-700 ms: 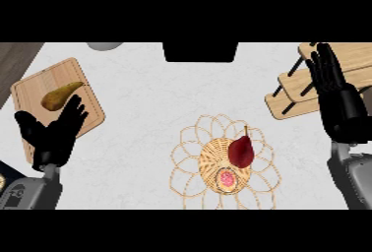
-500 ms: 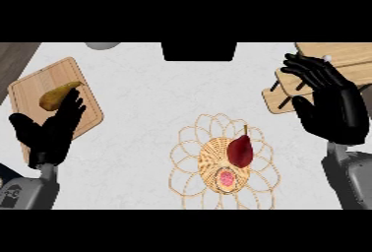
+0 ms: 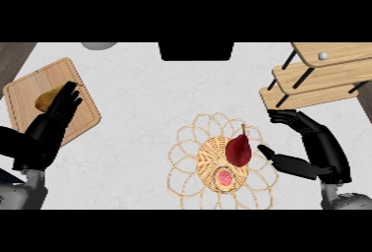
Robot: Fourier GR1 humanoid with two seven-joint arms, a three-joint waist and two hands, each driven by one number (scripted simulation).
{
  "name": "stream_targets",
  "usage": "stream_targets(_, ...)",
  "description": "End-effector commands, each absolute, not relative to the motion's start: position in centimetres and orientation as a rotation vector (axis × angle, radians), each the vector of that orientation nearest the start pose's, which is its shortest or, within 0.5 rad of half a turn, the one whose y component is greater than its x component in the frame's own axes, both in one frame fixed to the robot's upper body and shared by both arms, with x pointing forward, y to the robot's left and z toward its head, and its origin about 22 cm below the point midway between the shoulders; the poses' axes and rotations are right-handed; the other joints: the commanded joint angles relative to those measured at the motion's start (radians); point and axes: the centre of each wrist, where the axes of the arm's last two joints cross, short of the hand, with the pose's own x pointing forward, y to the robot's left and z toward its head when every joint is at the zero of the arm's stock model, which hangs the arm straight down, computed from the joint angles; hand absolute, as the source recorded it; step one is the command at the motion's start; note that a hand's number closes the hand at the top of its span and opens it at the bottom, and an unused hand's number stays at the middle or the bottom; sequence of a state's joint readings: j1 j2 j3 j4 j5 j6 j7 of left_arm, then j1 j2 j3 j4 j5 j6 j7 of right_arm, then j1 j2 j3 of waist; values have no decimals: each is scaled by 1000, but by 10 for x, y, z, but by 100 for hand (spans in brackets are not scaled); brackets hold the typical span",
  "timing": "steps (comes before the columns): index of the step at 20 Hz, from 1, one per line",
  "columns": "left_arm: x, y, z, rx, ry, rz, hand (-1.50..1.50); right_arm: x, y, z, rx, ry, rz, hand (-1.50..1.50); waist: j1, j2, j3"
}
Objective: Pick the cupcake from the placemat and place it in the tiered shelf
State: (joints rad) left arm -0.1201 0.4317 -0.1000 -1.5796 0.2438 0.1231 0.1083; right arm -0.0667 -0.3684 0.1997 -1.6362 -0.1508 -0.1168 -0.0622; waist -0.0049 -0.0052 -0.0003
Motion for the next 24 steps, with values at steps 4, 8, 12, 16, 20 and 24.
stream_targets(4,253,301,46,142,-1561,-177,0,190,-268,48,64,-1683,432,-150,-4,3,0)
stream_targets(8,243,290,54,134,-1566,-152,0,171,-275,66,-45,-1645,558,-150,-3,1,0)
stream_targets(12,267,291,68,134,-1581,-165,0,195,-269,107,-218,-1605,730,-150,1,4,-1)
stream_targets(16,261,280,62,138,-1574,-180,0,179,-229,120,-238,-1539,810,-150,5,4,-1)
stream_targets(20,249,267,70,130,-1574,-180,0,186,-220,129,-233,-1461,864,-150,13,4,0)
stream_targets(24,258,273,66,133,-1577,-182,0,197,-192,115,-263,-1392,929,-150,11,5,0)
